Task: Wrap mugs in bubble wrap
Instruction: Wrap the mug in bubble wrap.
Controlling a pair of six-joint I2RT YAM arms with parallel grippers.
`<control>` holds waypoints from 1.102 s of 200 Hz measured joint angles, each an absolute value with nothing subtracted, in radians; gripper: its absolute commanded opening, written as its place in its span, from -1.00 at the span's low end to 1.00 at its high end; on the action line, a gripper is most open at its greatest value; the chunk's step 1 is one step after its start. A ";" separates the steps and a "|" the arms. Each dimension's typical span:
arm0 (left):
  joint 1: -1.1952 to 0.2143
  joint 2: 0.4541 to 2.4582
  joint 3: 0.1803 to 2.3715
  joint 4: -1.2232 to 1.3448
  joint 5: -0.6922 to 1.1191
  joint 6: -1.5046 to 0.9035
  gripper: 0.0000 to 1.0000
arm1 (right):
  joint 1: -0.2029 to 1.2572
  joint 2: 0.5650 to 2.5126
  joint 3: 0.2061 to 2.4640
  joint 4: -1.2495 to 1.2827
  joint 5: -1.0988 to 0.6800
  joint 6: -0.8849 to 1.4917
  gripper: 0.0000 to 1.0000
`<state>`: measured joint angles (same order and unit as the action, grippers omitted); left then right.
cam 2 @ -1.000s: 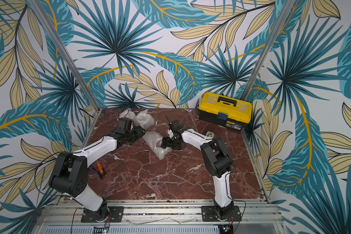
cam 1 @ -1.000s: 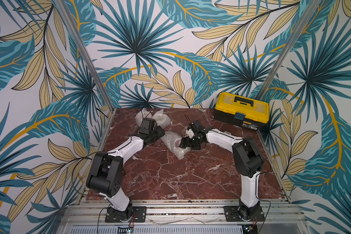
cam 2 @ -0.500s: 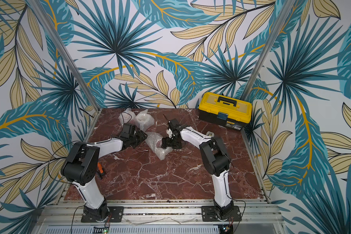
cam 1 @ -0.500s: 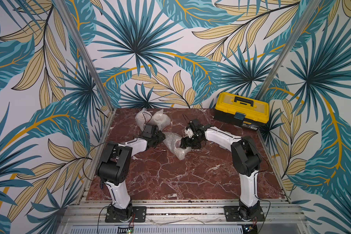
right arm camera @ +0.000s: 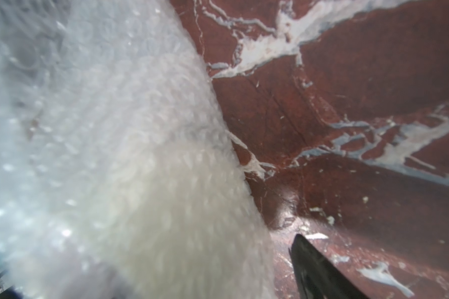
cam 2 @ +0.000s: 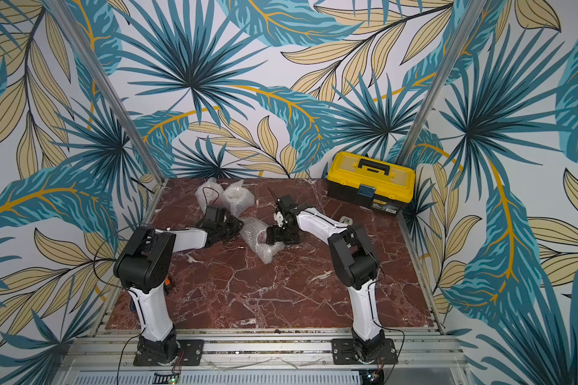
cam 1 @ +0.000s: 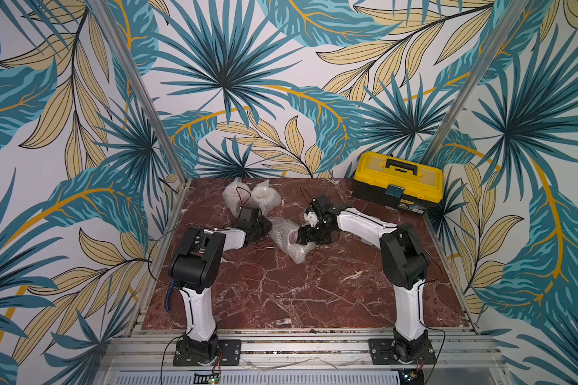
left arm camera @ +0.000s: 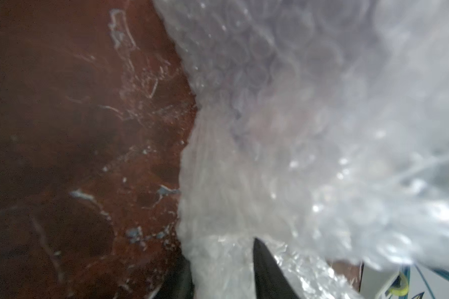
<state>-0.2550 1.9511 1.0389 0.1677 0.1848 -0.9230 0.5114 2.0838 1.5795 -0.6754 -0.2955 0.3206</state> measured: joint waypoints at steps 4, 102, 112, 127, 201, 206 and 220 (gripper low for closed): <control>-0.255 1.953 1.039 0.168 0.184 -0.930 -0.70 | 0.511 2.084 1.579 -0.677 -0.295 0.321 0.69; -0.263 1.754 0.978 0.147 0.275 -0.888 -1.00 | 0.511 2.090 1.593 -0.720 -0.295 0.299 0.69; -0.268 1.739 0.970 0.156 0.299 -0.883 -1.00 | 0.511 2.094 1.597 -0.726 -0.297 0.298 0.69; -0.275 1.728 0.964 0.171 0.333 -0.875 -1.00 | 0.511 2.101 1.605 -0.734 -0.303 0.298 0.69; -0.402 1.641 0.908 0.231 0.430 -0.836 -1.00 | 0.511 2.115 1.624 -0.767 -0.321 0.298 0.69; -0.409 1.634 0.900 0.236 0.430 -0.836 -1.00 | 0.511 2.115 1.624 -0.769 -0.323 0.298 0.69; -0.424 1.616 0.873 0.245 0.428 -0.834 -1.00 | 0.511 2.115 1.624 -0.773 -0.330 0.299 0.69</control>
<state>-0.4236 1.6157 0.8730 0.2447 0.4282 -0.8341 0.5114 2.1155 1.6238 -0.7731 -0.3298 0.2985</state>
